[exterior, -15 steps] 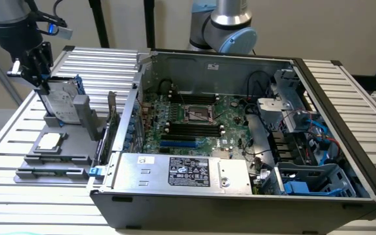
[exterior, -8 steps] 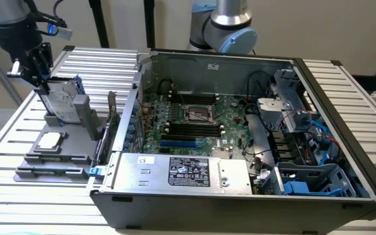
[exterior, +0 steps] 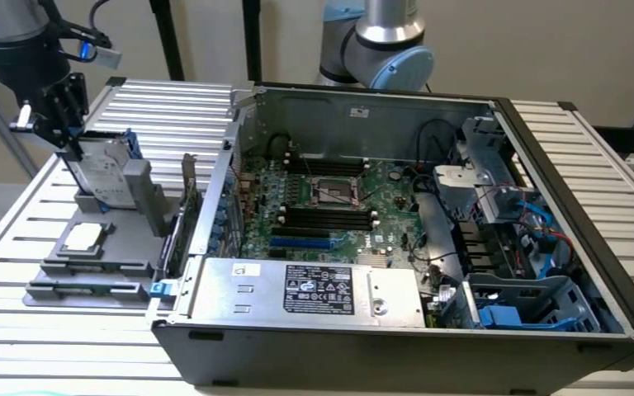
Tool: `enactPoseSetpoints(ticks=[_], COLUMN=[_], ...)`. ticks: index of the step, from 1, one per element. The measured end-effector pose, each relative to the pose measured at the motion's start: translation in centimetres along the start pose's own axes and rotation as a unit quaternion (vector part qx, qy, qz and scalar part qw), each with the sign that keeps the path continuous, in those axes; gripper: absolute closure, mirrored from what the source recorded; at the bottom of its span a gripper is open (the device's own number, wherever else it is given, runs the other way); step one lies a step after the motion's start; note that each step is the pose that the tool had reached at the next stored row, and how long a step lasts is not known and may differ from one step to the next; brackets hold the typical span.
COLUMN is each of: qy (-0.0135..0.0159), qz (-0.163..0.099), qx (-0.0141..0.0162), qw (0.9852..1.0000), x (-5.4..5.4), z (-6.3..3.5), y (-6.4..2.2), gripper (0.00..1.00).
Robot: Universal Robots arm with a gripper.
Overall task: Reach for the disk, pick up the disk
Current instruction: 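Pick up the disk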
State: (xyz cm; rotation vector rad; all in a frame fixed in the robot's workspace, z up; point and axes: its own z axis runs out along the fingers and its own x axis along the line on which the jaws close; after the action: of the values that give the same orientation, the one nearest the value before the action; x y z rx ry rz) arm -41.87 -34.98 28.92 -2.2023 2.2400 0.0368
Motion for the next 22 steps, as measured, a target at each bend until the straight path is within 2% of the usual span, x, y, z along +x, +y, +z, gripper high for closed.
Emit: enactPoseSetpoints(ticks=[5, 14, 19, 22], qy=[-0.001, -0.001, -0.001, -0.001], qz=[0.0, 0.0, 0.0, 0.0], qx=[0.0003, 0.0003, 0.0003, 0.0003], qw=[1.0, 1.0, 1.0, 1.0], x=[0.0, 0.0, 0.0, 0.0], z=[0.01, -0.08, -0.63, -1.5], y=[0.0, 0.01, 0.01, 0.02], gripper=[0.67, 0.67, 0.67, 0.67])
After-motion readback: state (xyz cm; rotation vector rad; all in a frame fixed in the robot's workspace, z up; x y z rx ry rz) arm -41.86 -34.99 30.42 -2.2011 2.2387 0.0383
